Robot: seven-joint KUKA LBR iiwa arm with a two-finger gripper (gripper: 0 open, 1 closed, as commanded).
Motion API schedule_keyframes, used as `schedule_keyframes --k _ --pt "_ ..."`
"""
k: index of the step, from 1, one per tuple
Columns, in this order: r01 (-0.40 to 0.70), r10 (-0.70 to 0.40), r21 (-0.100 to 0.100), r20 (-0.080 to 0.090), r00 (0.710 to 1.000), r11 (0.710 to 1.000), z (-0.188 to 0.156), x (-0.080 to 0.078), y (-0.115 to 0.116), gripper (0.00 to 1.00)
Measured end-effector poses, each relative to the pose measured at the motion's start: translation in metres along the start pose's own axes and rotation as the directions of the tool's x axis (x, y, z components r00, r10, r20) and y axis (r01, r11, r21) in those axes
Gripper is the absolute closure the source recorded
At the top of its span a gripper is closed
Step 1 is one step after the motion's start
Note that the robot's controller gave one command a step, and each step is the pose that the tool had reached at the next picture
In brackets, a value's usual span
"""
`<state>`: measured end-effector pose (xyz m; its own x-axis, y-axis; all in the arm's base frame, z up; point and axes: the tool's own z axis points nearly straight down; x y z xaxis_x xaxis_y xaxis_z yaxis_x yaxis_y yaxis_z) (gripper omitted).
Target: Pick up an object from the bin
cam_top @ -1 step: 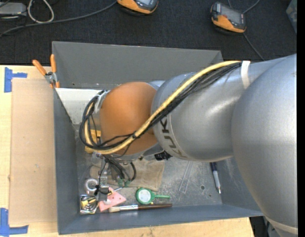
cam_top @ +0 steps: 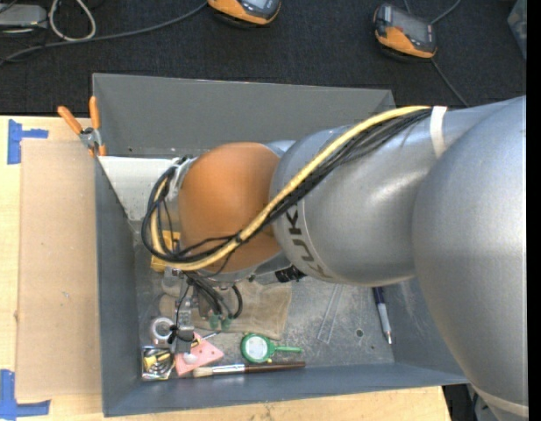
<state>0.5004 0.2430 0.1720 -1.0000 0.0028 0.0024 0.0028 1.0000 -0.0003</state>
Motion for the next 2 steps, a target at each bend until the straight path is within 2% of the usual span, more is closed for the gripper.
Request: schedule_keyframes --k 1,2 --pt "0.029 -0.029 -0.001 -0.002 1.000 1.000 0.101 -0.005 -0.006 0.00" --pt "-0.015 0.015 -0.011 0.017 1.000 1.000 0.100 0.005 -0.018 1.00"
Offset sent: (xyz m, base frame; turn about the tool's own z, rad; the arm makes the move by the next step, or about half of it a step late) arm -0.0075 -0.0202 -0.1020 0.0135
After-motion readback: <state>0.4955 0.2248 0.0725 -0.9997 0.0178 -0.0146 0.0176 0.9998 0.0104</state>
